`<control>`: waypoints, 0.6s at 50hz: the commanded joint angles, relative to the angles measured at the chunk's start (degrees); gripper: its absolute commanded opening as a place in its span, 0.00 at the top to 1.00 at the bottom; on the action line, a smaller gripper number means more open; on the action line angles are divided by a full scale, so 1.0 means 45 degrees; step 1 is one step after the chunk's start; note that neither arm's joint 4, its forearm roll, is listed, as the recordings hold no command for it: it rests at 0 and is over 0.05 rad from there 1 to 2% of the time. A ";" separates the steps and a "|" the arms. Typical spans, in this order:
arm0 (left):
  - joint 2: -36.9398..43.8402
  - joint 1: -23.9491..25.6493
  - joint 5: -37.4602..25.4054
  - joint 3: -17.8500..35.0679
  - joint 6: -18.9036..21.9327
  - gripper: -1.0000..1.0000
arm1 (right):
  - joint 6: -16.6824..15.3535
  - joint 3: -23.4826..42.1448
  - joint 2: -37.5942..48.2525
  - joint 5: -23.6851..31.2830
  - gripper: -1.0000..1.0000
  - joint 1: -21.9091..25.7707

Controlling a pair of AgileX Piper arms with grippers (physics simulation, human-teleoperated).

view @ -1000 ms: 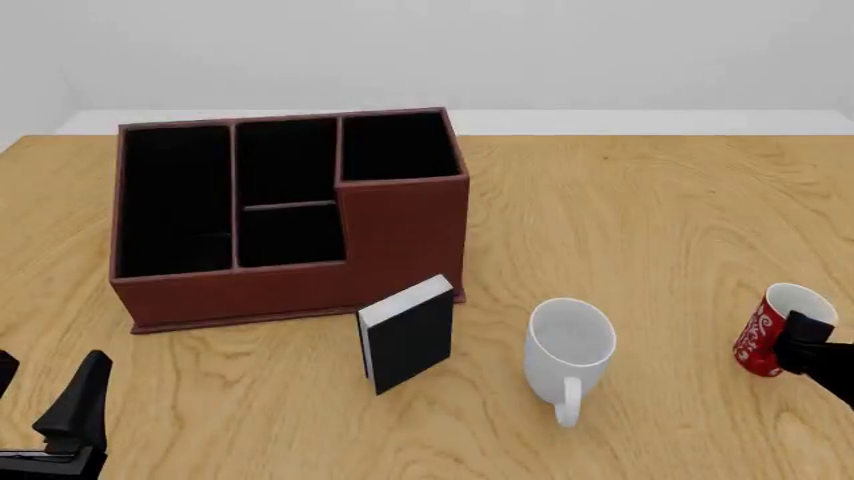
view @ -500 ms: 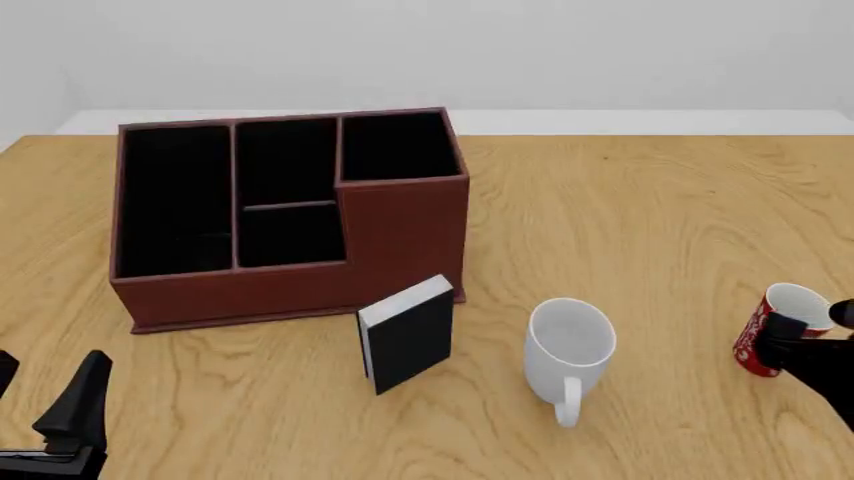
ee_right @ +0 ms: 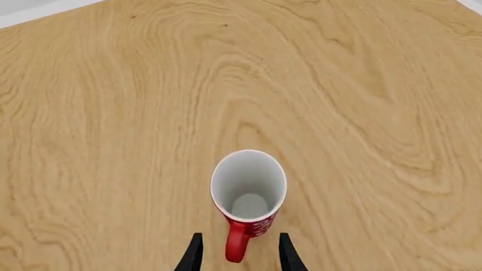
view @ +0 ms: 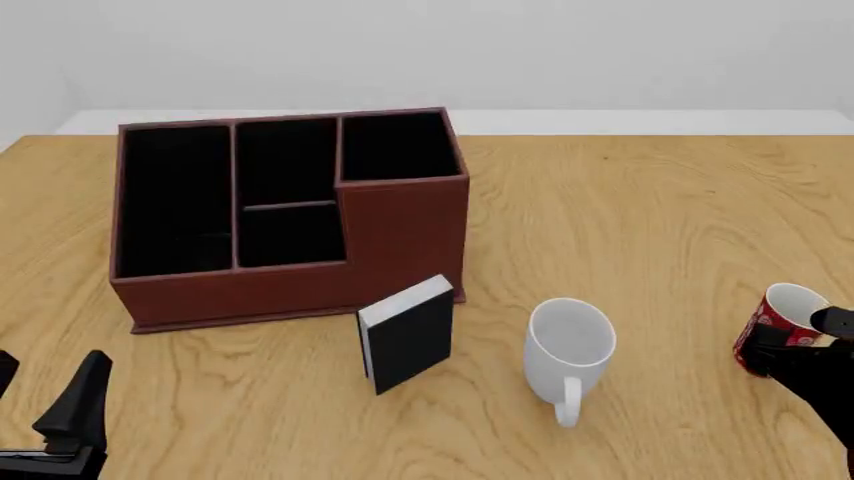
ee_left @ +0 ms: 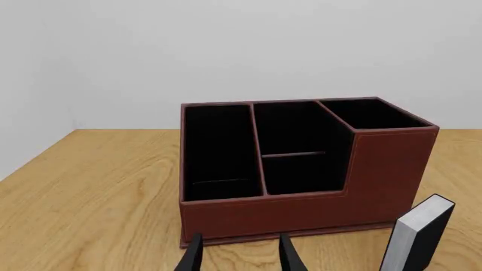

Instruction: Pick up the red mug and place it to the right of the caddy.

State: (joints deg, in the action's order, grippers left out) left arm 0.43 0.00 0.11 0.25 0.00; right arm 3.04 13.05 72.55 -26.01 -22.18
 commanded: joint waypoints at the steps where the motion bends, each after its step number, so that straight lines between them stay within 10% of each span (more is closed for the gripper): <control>1: 0.0000 0.0000 0.0000 0.0000 0.0000 0.00 | 0.0108 -0.0126 0.0859 -0.0657 0.00 0.0021; 28: 0.0000 0.0000 0.0000 0.0000 0.0000 0.00 | 0.0041 -0.0196 0.0802 -0.0573 0.00 0.0210; 29: 0.0000 0.0000 0.0000 0.0000 0.0000 0.00 | 0.0025 -0.0213 0.0676 -0.0512 1.00 0.0175; 30: 0.0000 0.0000 0.0000 0.0000 0.0000 0.00 | 0.0005 -0.0217 0.0568 -0.0433 1.00 0.0199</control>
State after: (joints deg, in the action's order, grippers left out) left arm 0.43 0.00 0.11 0.25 0.00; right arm 3.58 12.24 76.38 -28.83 -21.42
